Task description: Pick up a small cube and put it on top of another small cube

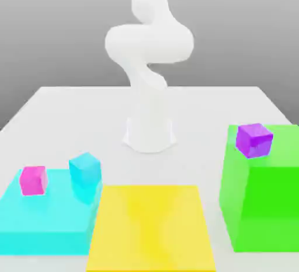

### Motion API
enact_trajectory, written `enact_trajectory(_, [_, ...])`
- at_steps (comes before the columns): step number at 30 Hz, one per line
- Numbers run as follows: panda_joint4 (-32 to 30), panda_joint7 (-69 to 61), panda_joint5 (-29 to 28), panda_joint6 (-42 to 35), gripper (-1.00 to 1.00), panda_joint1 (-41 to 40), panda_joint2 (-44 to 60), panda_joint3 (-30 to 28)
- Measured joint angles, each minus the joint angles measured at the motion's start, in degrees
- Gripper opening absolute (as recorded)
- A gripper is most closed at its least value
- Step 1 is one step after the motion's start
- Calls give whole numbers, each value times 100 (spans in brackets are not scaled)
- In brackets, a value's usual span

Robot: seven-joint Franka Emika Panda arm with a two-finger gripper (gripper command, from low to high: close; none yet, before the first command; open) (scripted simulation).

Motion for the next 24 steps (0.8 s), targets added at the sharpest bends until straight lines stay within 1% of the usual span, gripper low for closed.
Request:
enact_trajectory(11, [-930,726,-36,318,0,1304,1968,2299])
enact_trajectory(17, [-1464,1256,-86,543,0,2105,3068,3447])
enact_trajectory(20, [-1765,1908,-116,979,0,2168,3545,3688])
enact_trajectory(24, [-2170,2880,-141,1660,0,2253,4137,3811])
